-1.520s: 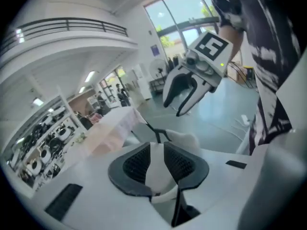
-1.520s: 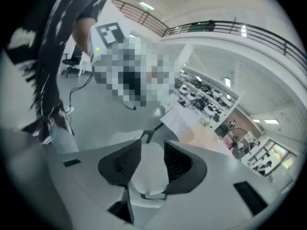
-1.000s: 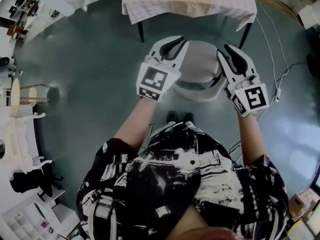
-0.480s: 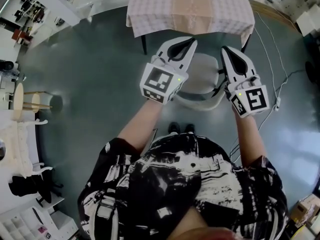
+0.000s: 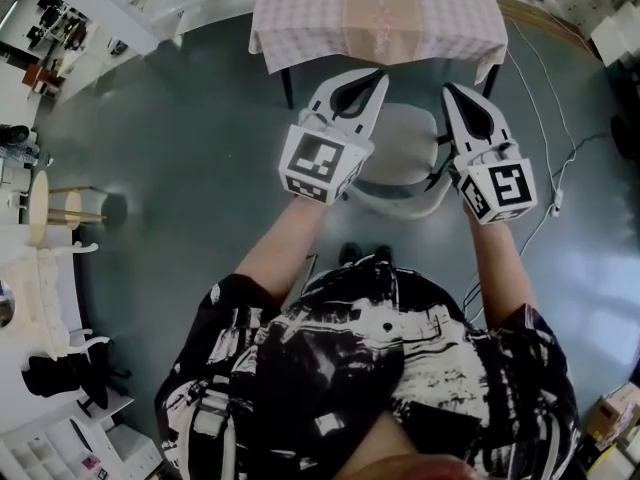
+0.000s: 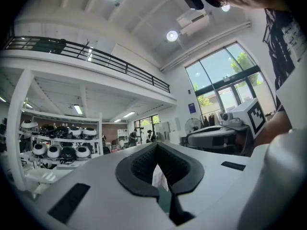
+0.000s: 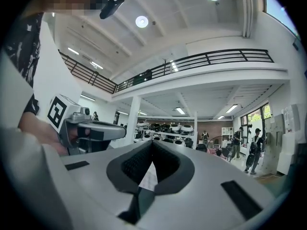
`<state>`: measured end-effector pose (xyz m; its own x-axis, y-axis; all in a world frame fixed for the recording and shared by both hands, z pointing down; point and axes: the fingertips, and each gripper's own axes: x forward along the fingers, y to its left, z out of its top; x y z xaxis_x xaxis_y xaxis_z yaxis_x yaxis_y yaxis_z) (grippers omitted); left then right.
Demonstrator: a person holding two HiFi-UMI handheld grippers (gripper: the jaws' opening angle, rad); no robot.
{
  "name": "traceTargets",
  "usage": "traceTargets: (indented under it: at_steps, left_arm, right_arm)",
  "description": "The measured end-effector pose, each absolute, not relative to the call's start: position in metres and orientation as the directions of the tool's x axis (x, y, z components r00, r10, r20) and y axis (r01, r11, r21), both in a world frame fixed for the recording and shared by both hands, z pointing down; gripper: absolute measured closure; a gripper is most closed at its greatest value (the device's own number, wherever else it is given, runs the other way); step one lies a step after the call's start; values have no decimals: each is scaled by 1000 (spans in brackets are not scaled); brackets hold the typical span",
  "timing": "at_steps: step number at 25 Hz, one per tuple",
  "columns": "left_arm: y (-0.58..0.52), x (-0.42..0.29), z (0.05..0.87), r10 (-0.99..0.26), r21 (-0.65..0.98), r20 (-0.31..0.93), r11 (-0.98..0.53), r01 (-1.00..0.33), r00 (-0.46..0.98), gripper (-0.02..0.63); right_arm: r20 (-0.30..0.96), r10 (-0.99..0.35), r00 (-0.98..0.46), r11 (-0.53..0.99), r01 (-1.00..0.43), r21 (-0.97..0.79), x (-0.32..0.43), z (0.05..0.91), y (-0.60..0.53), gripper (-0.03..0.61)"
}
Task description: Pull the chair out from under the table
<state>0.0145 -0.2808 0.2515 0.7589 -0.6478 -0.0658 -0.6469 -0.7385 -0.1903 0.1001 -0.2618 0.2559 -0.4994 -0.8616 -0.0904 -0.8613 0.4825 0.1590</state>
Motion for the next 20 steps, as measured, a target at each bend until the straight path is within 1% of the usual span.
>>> traceTargets:
  at_steps: [5, 20]
  left_arm:
    - [-287, 16, 257, -655, -185, -42, -737, -650, 754, 614]
    - [-291, 15, 259, -664, -171, -45, -731, -660, 747, 614]
  right_arm:
    - [-86, -866, -493, 477, -865, 156, 104, 258, -266, 580]
    - [-86, -862, -500, 482, -860, 169, 101, 255, -269, 580]
